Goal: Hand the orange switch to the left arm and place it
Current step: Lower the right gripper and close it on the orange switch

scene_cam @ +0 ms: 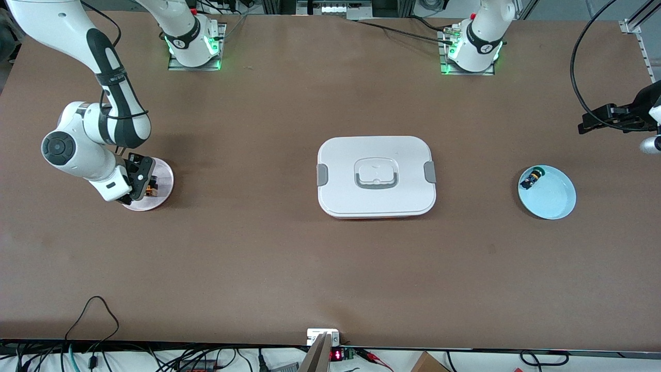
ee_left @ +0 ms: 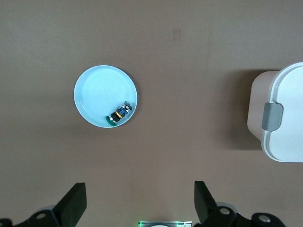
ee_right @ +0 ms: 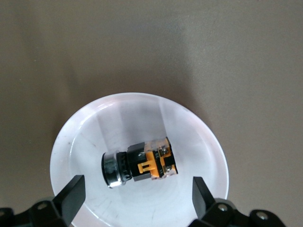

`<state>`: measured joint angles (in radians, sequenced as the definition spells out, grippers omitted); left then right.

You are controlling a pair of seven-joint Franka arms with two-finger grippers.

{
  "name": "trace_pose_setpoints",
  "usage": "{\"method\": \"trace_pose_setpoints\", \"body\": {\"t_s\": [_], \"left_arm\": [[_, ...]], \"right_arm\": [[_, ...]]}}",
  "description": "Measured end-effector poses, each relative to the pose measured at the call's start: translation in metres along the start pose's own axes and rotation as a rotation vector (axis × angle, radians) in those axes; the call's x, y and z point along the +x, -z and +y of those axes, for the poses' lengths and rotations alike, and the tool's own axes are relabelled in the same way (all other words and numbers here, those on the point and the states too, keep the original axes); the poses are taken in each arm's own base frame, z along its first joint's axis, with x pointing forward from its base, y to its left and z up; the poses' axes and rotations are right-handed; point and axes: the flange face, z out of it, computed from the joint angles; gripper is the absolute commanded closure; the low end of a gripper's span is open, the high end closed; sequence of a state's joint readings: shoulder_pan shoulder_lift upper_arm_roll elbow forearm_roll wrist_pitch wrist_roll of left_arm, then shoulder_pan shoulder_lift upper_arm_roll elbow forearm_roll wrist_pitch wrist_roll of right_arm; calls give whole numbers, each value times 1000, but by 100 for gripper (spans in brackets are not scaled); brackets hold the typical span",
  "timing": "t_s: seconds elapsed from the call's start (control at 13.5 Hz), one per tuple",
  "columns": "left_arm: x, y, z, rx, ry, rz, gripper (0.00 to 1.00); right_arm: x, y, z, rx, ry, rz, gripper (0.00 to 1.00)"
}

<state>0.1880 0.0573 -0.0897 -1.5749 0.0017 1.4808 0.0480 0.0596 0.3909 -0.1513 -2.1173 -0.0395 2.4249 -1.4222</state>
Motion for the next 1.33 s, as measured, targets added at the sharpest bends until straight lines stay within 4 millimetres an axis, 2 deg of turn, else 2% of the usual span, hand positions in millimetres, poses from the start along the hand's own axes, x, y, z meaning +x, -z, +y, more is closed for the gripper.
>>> {"method": "trace_pose_setpoints", "body": {"t_s": [0.15, 0.44, 1.33], "left_arm": [[0, 0, -1, -1, 2, -2, 0], [0, -1, -1, -1, 2, -3, 0], [0, -1, -1, -1, 2, -4, 0]], "right_arm": [[0, -1, 0, 1, 28, 0, 0], [1, -19, -1, 21, 51, -6, 0], [5, -37, 1, -4, 82, -7, 0]]}}
